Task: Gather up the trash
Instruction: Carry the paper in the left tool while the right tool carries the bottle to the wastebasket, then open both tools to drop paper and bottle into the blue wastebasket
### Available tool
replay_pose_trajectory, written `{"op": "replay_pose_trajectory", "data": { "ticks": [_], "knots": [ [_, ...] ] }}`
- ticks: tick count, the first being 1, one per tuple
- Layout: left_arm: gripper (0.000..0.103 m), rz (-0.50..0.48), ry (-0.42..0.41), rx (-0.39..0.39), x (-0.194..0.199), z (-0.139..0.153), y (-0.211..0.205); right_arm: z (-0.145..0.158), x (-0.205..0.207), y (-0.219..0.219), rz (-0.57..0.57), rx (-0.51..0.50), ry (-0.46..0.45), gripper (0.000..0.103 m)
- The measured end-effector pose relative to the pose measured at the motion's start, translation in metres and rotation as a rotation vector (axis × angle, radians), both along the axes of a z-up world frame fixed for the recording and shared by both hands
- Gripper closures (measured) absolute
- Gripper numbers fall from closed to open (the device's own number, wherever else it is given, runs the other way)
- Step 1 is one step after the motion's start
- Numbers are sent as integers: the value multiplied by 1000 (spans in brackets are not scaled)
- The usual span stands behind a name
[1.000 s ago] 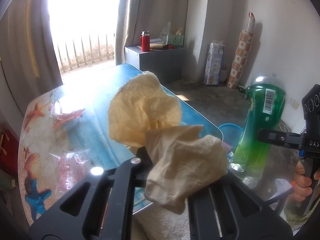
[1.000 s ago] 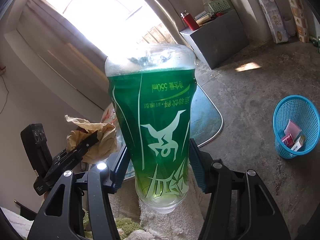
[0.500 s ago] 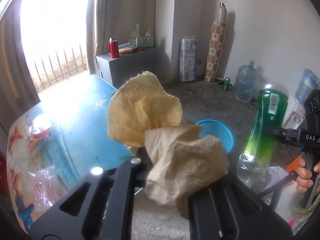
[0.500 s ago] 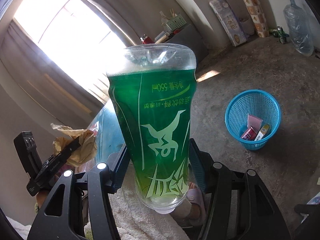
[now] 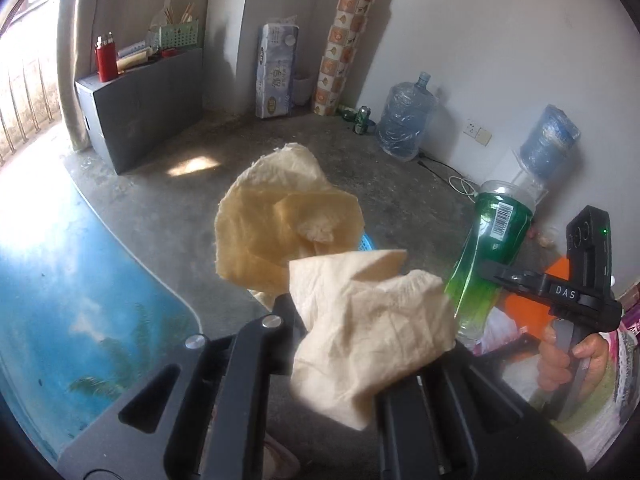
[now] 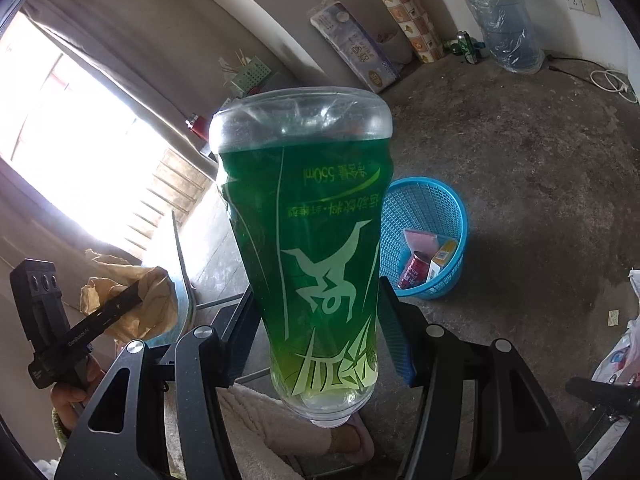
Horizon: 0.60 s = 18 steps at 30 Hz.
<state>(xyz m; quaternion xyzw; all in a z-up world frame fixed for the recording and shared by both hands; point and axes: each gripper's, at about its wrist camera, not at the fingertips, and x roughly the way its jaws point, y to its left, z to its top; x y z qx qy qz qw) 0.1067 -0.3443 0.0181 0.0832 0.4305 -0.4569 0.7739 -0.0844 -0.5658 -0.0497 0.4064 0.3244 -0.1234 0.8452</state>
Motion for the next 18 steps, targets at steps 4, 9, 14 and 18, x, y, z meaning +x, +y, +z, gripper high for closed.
{"op": "replay_pose_trajectory", "data": {
  "ticks": [4,9,14,18],
  "knots": [
    [96,-33,120,33,25,-38,-56,-26,25,-32,-12,27,39,47],
    [96,-24,154,118,52,-94,-120,-61,58,-74,-58,82,73,47],
    [95,3,207,167,77,-144,-157,-93,95,-109,-121,112,88,47],
    [94,32,231,202,98,-173,-174,-114,128,-122,-143,77,93,47]
  ]
}}
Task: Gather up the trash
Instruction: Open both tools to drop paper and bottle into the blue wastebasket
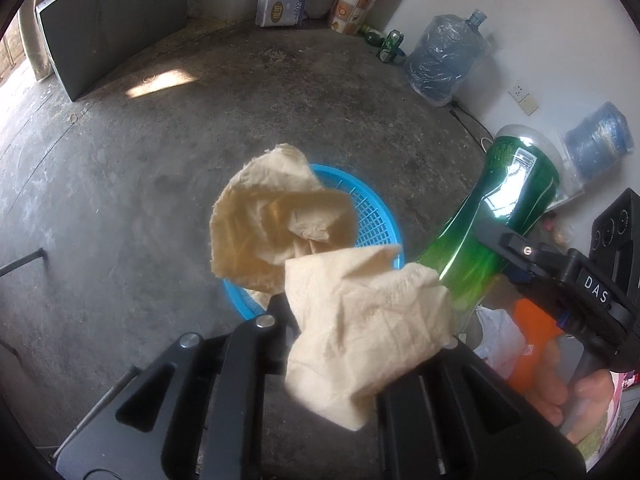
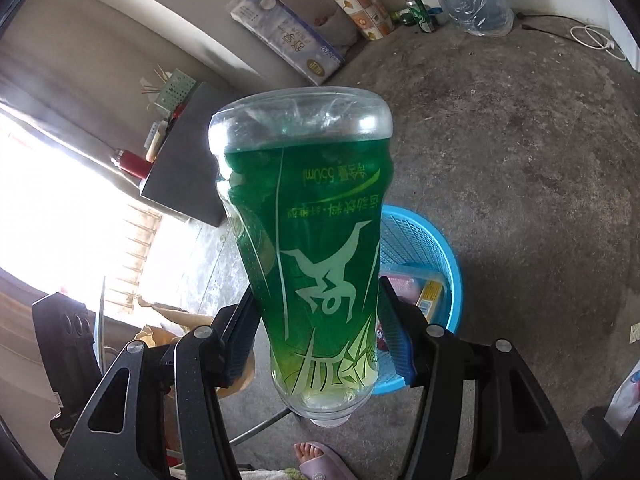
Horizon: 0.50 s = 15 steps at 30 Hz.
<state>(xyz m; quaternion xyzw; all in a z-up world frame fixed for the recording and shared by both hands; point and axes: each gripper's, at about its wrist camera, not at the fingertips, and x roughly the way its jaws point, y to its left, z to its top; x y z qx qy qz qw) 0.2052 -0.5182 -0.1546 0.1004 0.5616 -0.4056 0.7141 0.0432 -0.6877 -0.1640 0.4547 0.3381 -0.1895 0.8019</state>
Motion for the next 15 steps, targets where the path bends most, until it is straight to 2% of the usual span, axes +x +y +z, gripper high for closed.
{"op": "replay_pose_trajectory", "data": {
  "ticks": [1,3,4,5,9,11,15],
  "knots": [
    [92,12,-8,7,4,-5,0,-6,9,-1,3,-10,7,47],
    [75,33,-8,14,13,-17,-4,-21,25,-3,7,-29,33,47],
    [58,48,-1,26,17,-23,-6,-31,32,-3,12,-39,53,46],
    [46,64,3,34,22,-28,-7,-42,39,-3,16,-41,83,46],
    [40,91,28,44,32,-38,-3,-93,56,-4,34,27,220,44],
    [38,102,36,21,34,-35,3,-108,56,-4,29,54,273,43],
    [37,103,2,-21,35,-19,9,-114,47,-4,13,66,270,39]
  ]
}}
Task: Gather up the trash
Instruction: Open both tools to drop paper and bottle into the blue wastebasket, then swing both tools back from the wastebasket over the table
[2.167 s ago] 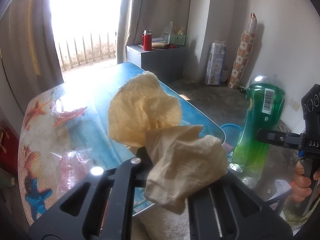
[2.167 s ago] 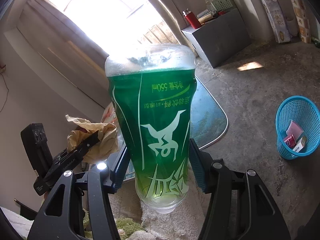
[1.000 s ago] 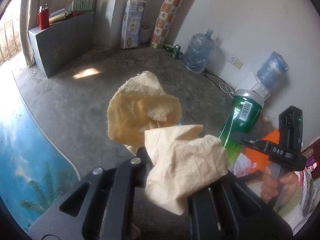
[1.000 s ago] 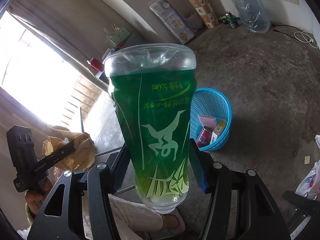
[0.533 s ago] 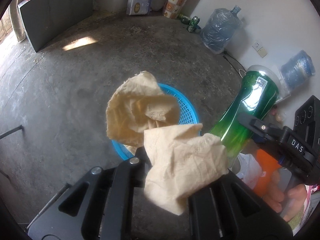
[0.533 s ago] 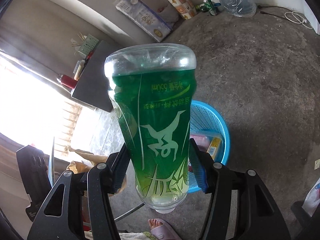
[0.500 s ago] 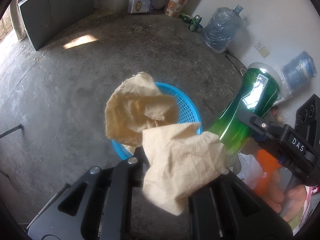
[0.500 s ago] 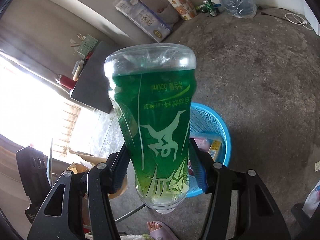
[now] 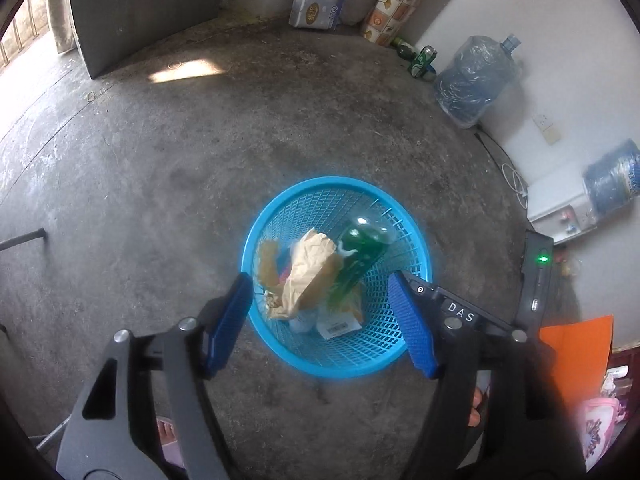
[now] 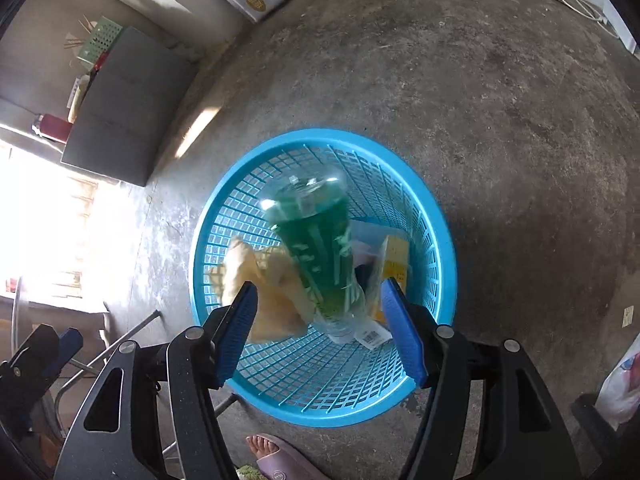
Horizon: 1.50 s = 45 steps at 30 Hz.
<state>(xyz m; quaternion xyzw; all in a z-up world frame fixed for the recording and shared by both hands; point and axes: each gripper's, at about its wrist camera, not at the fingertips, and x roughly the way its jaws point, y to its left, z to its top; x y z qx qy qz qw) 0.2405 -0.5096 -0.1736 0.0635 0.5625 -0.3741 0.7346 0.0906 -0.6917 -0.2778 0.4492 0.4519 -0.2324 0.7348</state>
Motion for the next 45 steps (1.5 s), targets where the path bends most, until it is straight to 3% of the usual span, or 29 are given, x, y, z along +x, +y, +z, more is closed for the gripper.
{"op": "replay_pose_trajectory", "data": {
  "ticks": [10,23,31,45],
  "knots": [
    [36,-11,-80,-87,-21,61,23,24,-49,7,-40,-1,-57,38],
    [24,-46,-249,-248,-118,168,114,123,-120,60,7,-103,-173,38],
    [22,25,-304,-254,-152,196,199,197,-112,127,169,-240,-239,32],
    [20,249,-428,-264,-145,244,320,293,-50,280,545,-355,-391,18]
  ]
}}
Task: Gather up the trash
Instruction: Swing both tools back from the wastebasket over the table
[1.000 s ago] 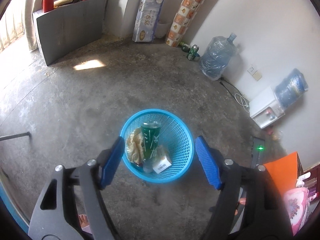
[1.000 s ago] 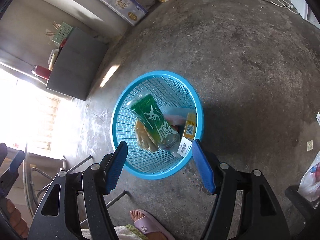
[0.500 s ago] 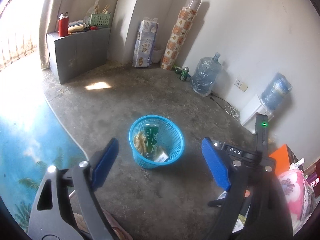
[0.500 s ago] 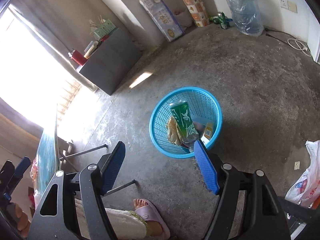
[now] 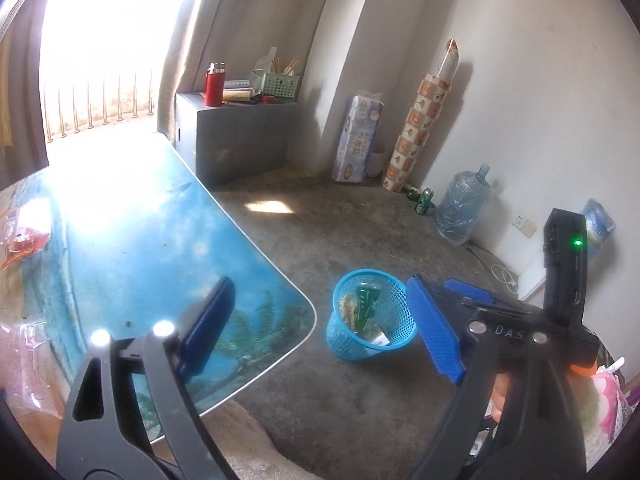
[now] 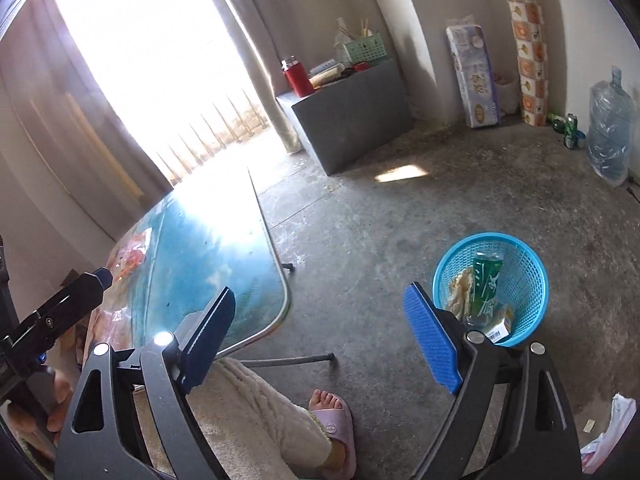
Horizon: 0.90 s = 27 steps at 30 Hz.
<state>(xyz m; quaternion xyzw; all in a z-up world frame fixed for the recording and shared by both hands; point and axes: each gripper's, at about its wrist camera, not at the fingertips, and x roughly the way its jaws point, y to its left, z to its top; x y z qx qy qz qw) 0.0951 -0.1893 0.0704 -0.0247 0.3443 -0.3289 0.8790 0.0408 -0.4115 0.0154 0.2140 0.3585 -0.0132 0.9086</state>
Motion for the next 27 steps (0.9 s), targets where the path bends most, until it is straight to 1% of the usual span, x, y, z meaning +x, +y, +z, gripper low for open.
{"op": "replay_pose_trajectory", "data": {
  "ticks": [6,13,17,24,27],
  "knots": [
    [20,93,-9,-4,5,11,46,16,26,63,108,-57,1,13],
    [19,183,-19,10,9,18,94,21,53,124,199,-102,25,10],
    [19,242,-24,17,9,21,122,26,65,157,251,-122,24,9],
    [18,346,-12,38,6,20,163,30,83,203,340,-137,5,7],
    [18,385,-17,42,5,21,179,33,88,217,373,-142,-3,7]
  ]
}}
